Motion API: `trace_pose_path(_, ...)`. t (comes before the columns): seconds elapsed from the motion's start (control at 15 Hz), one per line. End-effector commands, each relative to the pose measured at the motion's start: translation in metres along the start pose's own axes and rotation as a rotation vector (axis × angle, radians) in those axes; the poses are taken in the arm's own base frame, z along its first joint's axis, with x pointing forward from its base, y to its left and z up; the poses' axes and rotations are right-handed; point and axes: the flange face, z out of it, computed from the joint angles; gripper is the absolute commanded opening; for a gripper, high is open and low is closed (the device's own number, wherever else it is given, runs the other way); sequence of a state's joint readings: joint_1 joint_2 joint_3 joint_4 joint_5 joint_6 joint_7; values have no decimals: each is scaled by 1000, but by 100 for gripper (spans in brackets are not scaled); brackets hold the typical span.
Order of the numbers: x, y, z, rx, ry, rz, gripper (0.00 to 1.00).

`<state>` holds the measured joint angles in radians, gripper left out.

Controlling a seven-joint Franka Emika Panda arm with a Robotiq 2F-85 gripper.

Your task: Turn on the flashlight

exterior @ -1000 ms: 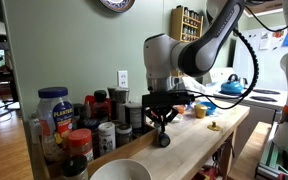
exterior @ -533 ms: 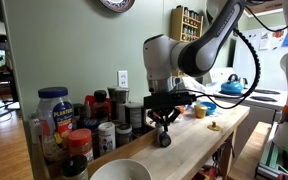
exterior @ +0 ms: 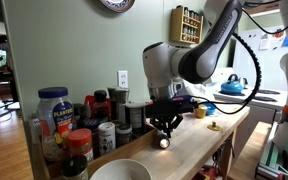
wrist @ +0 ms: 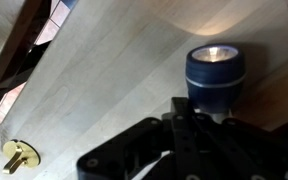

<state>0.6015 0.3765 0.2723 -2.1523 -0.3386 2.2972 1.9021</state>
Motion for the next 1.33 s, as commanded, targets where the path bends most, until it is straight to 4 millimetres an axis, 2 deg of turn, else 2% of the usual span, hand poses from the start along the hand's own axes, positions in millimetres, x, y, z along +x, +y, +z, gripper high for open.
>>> trace_pose_path(0.0,-1,-4,-1,18,-11,35,0)
trace_pose_path(0.27,6,0,-11,26,-5,56,0)
trace_pose_path(0.33,10,3,-13,23,-2,60,26)
trace_pose_path(0.4,12,7,-16,20,1,55,27)
trace_pose_path(0.47,16,12,-20,19,1,47,32)
trace_pose_path(0.67,25,25,-31,12,8,58,55)
trace_pose_path(1.0,38,44,-69,59,-3,41,93)
trace_pose_path(1.07,39,48,-77,69,-11,36,99)
trace_pose_path(1.27,40,58,-100,119,-73,-28,100)
